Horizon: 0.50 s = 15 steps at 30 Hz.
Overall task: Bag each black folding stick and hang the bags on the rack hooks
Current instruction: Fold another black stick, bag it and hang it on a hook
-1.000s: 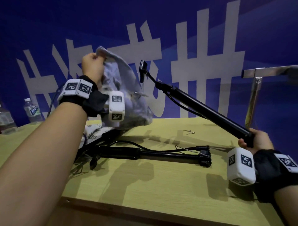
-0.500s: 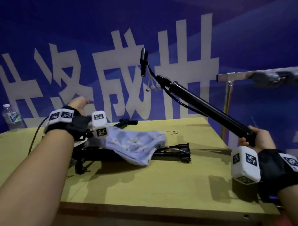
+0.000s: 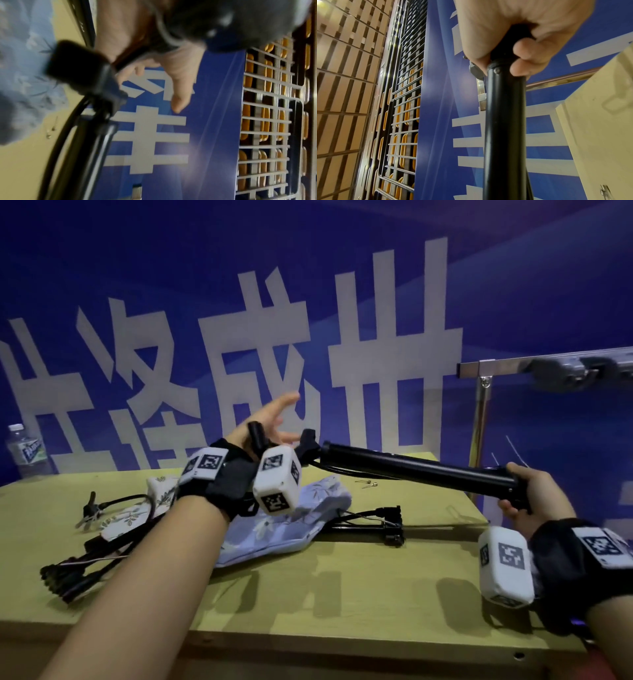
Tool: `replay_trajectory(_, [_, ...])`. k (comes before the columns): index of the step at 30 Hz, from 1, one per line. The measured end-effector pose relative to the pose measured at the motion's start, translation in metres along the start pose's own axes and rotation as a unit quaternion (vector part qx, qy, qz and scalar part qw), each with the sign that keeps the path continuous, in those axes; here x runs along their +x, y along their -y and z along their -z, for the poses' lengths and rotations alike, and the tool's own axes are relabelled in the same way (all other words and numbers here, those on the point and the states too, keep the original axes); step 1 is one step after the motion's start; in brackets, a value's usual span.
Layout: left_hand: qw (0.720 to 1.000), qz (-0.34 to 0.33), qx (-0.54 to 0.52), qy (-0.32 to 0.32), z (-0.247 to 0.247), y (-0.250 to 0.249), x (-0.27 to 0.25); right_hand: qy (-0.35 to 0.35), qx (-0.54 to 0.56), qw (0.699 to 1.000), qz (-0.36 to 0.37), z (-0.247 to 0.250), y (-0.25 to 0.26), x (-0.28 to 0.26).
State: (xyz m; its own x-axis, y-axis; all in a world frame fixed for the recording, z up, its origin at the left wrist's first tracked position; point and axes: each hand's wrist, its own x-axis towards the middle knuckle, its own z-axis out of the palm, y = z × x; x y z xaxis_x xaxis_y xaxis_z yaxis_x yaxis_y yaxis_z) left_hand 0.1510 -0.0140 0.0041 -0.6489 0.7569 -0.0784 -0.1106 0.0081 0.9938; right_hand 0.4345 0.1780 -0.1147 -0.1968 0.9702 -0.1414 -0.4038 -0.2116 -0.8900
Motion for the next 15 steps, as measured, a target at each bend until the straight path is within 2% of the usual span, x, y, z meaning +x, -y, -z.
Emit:
replay_trajectory(2, [1.000,0.020,0.013,-0.012,-0.011,0.014,-0.005,-0.011,-0.001,1.000,0.006,-0.002,0.000,0.000])
replay_trajectory(6, [0.993,0.098,-0.018,0.063,-0.025,0.039,-0.011,-0.018,0.037,0.999,0.002,0.001,-0.001,-0.003])
replay_trajectory(12, [0.995,0.076,-0.054,0.046,-0.049,0.064,-0.009,0.024,0.176,0.984,-0.020,0.002,0.005,-0.011])
replay_trajectory(15, [0.991,0.098,-0.067,0.063,-0.049,0.072,-0.004,0.036,0.226,0.972,-0.043,-0.007,0.007,-0.020])
